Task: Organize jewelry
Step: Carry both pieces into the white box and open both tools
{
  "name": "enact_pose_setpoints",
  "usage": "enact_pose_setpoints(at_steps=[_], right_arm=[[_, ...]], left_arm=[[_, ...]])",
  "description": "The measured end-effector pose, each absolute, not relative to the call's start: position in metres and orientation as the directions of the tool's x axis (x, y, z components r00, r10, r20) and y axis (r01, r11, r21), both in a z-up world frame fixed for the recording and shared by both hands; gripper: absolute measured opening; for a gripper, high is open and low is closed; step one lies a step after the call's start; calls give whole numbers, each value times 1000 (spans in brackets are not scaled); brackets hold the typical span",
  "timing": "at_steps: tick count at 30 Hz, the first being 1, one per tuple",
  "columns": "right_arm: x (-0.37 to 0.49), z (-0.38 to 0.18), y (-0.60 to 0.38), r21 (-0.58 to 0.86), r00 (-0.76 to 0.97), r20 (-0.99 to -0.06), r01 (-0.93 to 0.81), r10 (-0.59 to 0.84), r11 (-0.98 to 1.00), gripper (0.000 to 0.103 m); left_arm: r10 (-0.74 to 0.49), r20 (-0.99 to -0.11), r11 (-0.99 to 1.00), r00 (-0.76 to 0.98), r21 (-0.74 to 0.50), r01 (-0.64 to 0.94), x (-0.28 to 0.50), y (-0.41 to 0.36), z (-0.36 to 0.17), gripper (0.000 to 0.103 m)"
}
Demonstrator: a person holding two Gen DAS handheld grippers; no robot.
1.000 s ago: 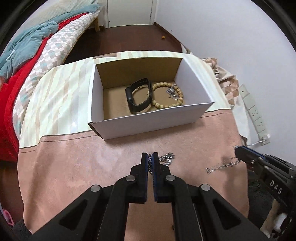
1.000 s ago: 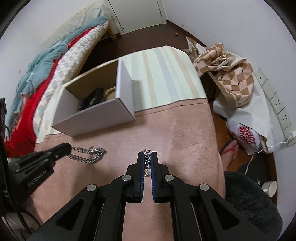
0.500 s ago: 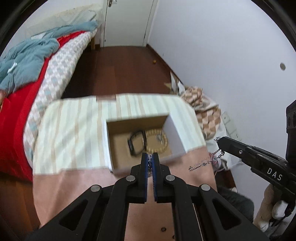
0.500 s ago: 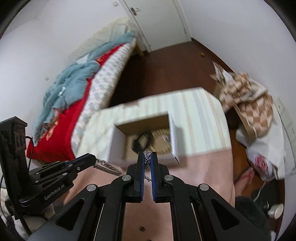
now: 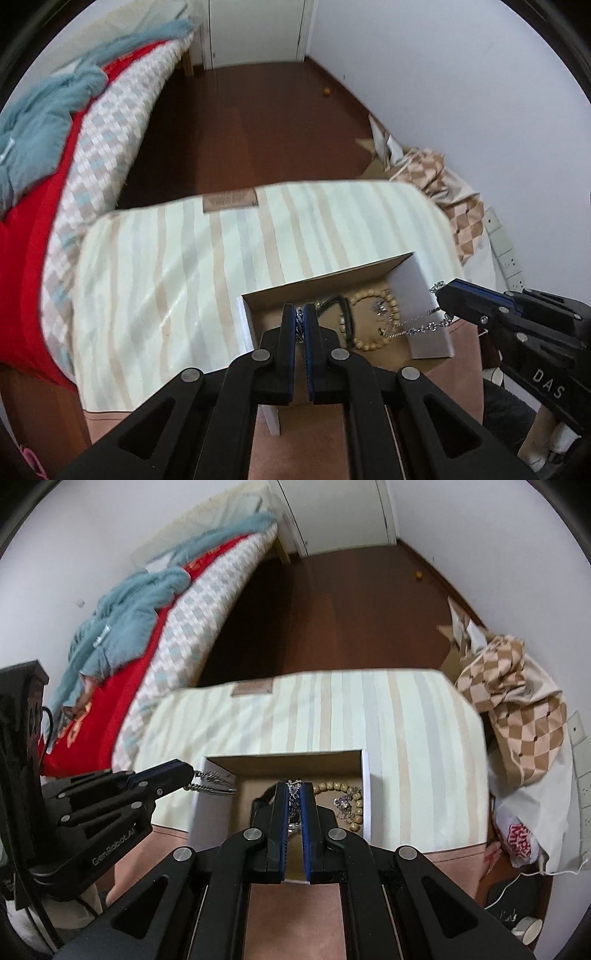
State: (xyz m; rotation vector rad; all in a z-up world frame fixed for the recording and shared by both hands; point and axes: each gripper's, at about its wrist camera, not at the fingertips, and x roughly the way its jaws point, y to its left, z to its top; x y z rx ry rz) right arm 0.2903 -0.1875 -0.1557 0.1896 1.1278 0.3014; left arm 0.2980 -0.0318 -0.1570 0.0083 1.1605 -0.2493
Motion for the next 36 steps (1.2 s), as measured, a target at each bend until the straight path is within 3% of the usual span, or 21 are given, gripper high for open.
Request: enact_pose_setpoints(at_steps=[12, 18, 19, 21, 22, 23, 28, 30, 32, 34, 36], right_arm=[[312, -197, -182, 279, 305, -900, -149, 312, 949, 7], [309, -212, -170, 324, 146, -926, -161, 347, 932, 10], [308, -211, -172, 333, 140, -925, -152, 353, 931, 18], [305, -206, -176, 343, 153, -919, -139, 363, 929, 44], [303, -203, -180, 344, 165, -917, -132, 363, 930, 46], [302, -200, -183, 337, 178, -917, -127, 356, 933, 46], [291, -185, -194, 251, 250, -929, -120, 274, 960, 51], [285, -182, -196, 201, 278, -933, -117, 227, 973, 59], [279, -183, -197, 157, 295, -938, -111, 183, 981, 61], [274, -184, -196, 126, 309, -939, -104, 152, 987, 71], [270, -186, -197, 99, 321, -939, -97, 125, 990, 84]], left_arm=[[-113, -938, 986, 328, -65, 153, 325, -24, -187, 5], [-100, -937, 992, 336, -68, 107, 323, -19, -178, 9], [-95, -935, 993, 343, -63, 104, 322, -18, -176, 14], [-90, -928, 994, 362, -60, 92, 318, -14, -168, 40], [-86, -923, 995, 375, -58, 85, 317, -12, -165, 63], [-74, -917, 996, 391, -48, 75, 314, -10, -162, 73], [-45, -900, 999, 433, -34, 35, 297, 0, -150, 74], [-32, -895, 999, 445, -25, 23, 288, 2, -149, 77], [-18, -892, 1000, 451, -17, 8, 278, 3, -151, 84], [-11, -894, 1000, 448, -16, -7, 269, 3, -156, 91], [0, -896, 1000, 443, -10, -20, 260, 3, -160, 92]])
